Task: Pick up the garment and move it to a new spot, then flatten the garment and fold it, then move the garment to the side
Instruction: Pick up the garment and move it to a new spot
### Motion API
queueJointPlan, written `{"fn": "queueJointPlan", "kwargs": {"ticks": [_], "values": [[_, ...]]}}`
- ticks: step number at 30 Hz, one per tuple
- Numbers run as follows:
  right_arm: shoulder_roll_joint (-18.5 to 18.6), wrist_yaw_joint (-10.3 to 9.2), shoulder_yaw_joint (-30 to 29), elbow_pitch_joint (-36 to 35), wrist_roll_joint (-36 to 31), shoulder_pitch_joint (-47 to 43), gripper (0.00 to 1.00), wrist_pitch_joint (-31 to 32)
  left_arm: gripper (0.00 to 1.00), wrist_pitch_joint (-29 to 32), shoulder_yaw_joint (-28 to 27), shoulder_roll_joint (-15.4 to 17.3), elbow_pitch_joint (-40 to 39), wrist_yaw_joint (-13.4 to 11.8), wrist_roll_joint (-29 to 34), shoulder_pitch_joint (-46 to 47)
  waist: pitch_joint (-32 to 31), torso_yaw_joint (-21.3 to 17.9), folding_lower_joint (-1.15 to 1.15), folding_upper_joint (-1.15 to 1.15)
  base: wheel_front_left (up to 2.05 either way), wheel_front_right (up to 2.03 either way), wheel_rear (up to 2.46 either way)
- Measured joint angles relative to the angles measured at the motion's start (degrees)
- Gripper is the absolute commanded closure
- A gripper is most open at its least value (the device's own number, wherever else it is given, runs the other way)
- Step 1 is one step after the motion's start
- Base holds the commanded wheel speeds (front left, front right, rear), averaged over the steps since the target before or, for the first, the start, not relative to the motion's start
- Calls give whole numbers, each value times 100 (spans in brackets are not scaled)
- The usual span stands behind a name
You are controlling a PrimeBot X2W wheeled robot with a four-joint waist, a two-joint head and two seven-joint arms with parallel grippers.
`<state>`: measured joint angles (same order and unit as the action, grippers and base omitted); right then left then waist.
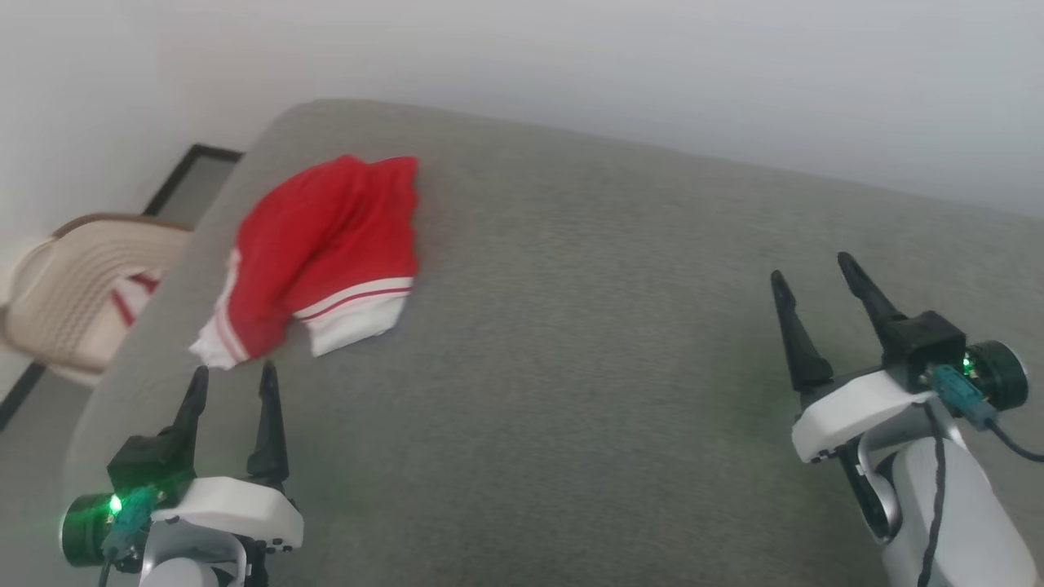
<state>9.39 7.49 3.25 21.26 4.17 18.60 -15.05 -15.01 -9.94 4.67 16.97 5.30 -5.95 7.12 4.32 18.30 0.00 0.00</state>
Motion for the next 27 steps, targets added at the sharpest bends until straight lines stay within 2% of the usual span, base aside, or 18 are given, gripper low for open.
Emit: {"fn": "queueJointPlan", "kwargs": {"ticks": [8,16,24,27], "values": [[-35,0,305,75,85,42,0,0,0,-1,-187,-119,-89,-37,-53,-173,17,664,0,0,0,0,0],[-124,0,572,121,190,43,0,0,0,-1,-297,-159,-248,-135,-210,-388,-30,1058,0,0,0,0,0],[-182,0,641,119,264,55,0,0,0,-1,-277,-162,-293,-193,-450,-450,-2,1055,0,0,0,0,0],[-199,0,611,89,292,103,0,0,0,0,-205,-164,-288,-102,-441,-411,72,971,0,0,0,0,0]]}}
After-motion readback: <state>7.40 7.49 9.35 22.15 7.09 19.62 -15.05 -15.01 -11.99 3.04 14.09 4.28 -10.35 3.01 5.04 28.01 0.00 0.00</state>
